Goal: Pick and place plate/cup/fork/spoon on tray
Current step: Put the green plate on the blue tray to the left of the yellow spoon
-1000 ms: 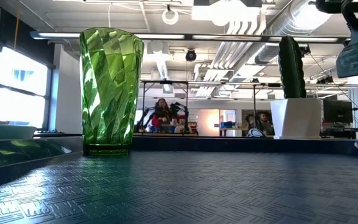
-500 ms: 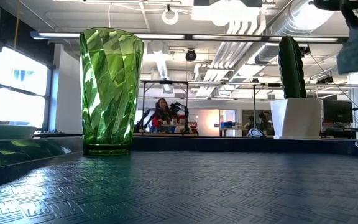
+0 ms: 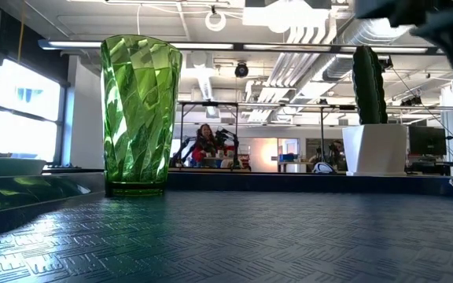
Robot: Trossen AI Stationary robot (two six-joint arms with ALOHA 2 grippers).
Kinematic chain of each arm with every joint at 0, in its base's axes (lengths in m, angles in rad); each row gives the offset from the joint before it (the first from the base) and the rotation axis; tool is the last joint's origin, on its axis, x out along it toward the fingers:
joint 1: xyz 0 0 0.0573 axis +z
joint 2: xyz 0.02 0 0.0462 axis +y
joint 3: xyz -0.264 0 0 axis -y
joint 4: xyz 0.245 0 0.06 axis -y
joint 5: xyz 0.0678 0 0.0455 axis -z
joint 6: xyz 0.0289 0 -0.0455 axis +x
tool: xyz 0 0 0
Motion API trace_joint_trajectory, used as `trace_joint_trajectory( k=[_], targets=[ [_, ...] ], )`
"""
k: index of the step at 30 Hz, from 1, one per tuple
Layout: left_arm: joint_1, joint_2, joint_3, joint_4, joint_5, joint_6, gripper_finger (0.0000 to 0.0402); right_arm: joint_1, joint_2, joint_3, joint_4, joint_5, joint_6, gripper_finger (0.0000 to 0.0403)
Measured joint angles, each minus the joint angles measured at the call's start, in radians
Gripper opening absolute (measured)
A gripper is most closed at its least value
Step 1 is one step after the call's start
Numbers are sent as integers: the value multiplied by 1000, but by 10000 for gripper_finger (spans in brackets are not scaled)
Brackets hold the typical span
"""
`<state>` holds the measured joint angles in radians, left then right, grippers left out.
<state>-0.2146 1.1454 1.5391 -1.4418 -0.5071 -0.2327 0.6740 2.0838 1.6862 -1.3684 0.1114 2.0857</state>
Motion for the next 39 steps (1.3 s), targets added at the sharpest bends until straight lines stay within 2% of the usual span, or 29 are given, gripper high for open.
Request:
trace_joint_trajectory(
  k=[9, 19, 24, 35, 39],
  targets=[
    [0, 0, 0, -2, 68, -12, 135, -38, 0, 150, -202, 161, -42, 126],
    [0, 0, 0, -125, 84, -144, 179, -89, -62, 212, -204, 357, -101, 126],
    [-1, 0, -13, -129, 179, -176, 195, -127, -127, 212, -202, 412, -176, 126],
    [-30, -5, -202, -122, 325, -177, 192, -180, -285, 212, -203, 549, -337, 126],
    [-52, -5, -280, -55, 366, -176, 191, -193, -326, 212, -202, 598, -390, 126]
  ],
)
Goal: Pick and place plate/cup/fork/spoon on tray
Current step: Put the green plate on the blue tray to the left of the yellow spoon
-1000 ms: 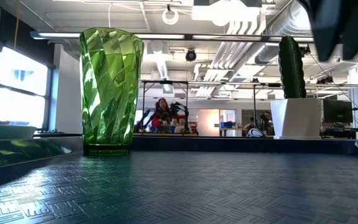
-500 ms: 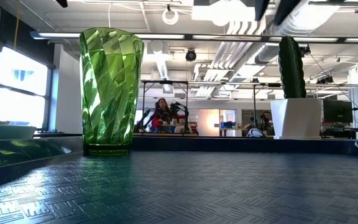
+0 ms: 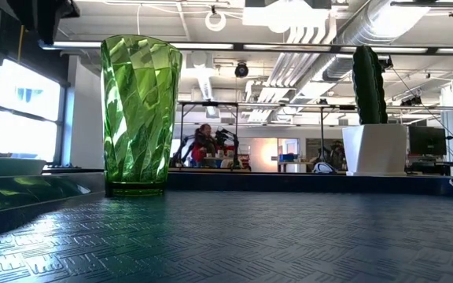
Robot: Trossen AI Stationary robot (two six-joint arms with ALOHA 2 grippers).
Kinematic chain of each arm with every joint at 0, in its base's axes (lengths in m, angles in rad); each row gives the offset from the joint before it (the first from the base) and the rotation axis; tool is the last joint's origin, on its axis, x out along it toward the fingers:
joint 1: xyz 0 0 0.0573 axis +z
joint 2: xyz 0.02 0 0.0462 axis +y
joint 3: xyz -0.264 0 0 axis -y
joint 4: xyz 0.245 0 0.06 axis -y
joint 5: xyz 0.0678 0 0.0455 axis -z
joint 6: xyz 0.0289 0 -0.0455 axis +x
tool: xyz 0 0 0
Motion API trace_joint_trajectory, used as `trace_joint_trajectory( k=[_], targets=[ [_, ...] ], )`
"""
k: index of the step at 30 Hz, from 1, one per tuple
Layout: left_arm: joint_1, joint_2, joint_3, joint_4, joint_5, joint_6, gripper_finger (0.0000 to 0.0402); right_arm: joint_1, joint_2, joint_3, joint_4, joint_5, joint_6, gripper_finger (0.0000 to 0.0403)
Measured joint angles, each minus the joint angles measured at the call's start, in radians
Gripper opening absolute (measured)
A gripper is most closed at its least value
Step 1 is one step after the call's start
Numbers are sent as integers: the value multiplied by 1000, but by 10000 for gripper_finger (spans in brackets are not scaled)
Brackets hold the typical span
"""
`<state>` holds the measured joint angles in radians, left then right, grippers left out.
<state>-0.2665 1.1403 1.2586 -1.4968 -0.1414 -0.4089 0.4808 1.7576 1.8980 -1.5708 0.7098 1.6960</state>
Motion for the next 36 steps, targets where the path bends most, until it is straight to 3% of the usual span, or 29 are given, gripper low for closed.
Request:
trace_joint_trajectory(
  k=[4, 14, 27, 36],
  targets=[
    [-12, -1, -81, 64, 38, 35, 191, -18, -30, 0, 0, 50, -68, 126],
    [-11, -1, -282, 187, 69, 52, 191, -79, -79, 0, 0, 61, -231, 126],
    [-11, 0, -466, 414, 106, 44, 191, -146, -83, 0, 0, 19, -333, 126],
    [20, 1, -548, 474, 107, 44, 191, -154, -83, 0, 0, 15, -336, 126]
  ],
)
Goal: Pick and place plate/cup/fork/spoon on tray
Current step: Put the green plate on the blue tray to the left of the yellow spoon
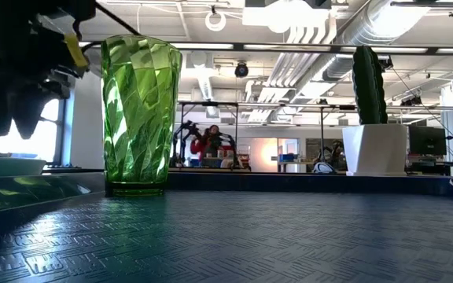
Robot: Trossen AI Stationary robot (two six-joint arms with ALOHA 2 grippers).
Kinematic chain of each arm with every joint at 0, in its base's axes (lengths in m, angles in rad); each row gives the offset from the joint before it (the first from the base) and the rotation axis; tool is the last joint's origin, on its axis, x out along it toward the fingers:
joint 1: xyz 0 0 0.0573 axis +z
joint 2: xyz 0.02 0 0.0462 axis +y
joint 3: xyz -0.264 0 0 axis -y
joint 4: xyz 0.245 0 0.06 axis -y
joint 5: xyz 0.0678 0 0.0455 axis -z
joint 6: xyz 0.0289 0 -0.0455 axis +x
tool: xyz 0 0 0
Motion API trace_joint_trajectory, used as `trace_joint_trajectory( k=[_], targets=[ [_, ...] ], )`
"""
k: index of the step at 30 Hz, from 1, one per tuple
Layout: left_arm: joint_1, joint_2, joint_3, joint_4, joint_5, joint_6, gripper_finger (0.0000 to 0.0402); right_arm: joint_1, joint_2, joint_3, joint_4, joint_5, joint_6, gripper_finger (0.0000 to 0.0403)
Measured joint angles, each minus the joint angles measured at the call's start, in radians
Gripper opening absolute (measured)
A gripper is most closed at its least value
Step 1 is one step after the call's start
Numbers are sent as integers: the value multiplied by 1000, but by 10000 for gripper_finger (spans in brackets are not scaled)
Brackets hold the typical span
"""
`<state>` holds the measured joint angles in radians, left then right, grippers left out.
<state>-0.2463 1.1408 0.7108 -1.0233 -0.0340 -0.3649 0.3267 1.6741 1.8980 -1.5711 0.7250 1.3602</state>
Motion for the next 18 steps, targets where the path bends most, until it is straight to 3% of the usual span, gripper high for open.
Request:
trace_joint_trajectory(
  k=[8, 18],
  targets=[
    [24, 0, -74, 58, 50, 0, 191, 0, 0, 0, 0, 0, 0, 126],
    [24, 18, -77, 77, 59, 0, 191, 0, 0, 0, 0, 1, 0, 126]
  ],
)
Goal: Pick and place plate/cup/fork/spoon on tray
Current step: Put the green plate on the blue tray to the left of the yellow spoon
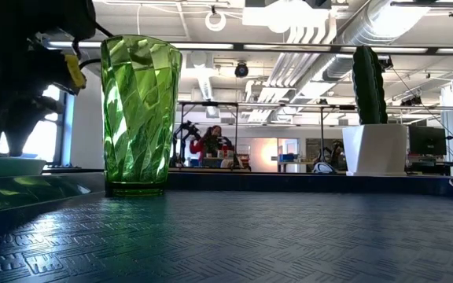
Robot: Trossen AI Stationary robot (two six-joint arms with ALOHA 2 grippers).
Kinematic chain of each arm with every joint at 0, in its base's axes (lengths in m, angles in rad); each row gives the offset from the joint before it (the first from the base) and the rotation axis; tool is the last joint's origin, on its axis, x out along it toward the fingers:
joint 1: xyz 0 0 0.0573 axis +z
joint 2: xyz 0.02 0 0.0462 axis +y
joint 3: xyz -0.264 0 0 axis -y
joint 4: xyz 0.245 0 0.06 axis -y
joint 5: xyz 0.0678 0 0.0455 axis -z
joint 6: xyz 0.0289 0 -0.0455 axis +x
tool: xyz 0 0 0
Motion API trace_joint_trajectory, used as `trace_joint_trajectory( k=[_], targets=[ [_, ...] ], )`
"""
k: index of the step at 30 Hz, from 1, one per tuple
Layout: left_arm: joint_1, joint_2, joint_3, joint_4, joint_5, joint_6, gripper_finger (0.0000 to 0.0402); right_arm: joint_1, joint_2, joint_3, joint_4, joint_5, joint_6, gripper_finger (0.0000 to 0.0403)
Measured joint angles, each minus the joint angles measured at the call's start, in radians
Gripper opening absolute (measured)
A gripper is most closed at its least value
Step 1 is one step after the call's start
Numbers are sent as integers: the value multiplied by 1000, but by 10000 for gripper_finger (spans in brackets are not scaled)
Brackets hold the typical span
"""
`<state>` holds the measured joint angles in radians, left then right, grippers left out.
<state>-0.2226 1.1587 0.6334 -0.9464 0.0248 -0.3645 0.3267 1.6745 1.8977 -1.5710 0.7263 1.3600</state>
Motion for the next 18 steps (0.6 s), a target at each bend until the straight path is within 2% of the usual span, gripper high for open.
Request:
trace_joint_trajectory(
  k=[11, 18],
  targets=[
    [11, 152, 0, 26, 9, 10, 191, 0, 1, 0, 0, 3, 0, 126],
    [49, 190, 1, 32, 11, 19, 191, 0, 1, 0, 0, 2, 0, 126]
  ],
)
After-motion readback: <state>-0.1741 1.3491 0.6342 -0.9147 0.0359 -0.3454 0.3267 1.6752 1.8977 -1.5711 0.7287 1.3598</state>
